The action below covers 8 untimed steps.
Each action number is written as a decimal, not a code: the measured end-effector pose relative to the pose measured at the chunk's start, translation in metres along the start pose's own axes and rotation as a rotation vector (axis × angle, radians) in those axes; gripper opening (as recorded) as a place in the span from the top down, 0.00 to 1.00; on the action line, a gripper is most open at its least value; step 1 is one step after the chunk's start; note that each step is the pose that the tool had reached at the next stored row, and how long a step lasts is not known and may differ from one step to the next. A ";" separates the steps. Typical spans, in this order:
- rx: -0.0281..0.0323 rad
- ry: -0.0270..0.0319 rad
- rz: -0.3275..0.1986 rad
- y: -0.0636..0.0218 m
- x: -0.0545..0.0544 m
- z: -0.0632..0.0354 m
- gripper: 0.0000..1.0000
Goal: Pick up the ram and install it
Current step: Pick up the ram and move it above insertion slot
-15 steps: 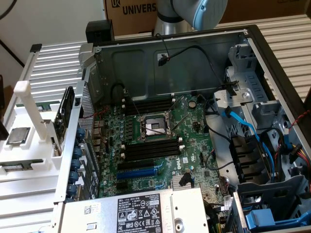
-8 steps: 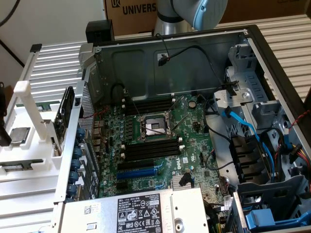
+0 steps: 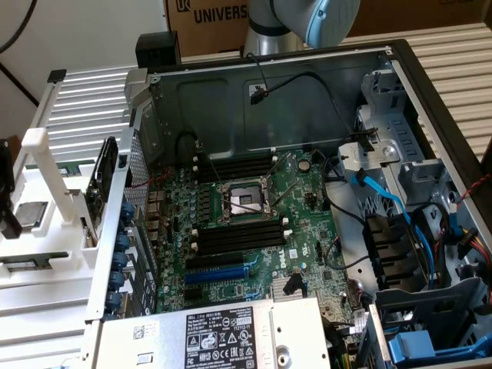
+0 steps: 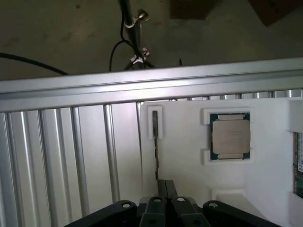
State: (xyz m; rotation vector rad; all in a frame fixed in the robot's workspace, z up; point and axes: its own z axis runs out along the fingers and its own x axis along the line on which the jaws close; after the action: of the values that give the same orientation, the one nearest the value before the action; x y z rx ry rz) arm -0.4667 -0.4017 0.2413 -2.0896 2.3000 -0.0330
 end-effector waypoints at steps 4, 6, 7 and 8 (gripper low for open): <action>0.0000 -0.0003 -0.004 -0.0001 0.001 0.0023 0.89; -0.0002 -0.0002 -0.006 0.0000 0.002 0.0032 0.83; -0.0003 -0.0002 -0.006 0.0000 0.002 0.0039 0.76; -0.0003 -0.0003 -0.007 0.0000 0.002 0.0056 0.69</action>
State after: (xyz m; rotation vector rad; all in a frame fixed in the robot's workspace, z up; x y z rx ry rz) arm -0.4666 -0.4034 0.2357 -2.0980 2.2924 -0.0325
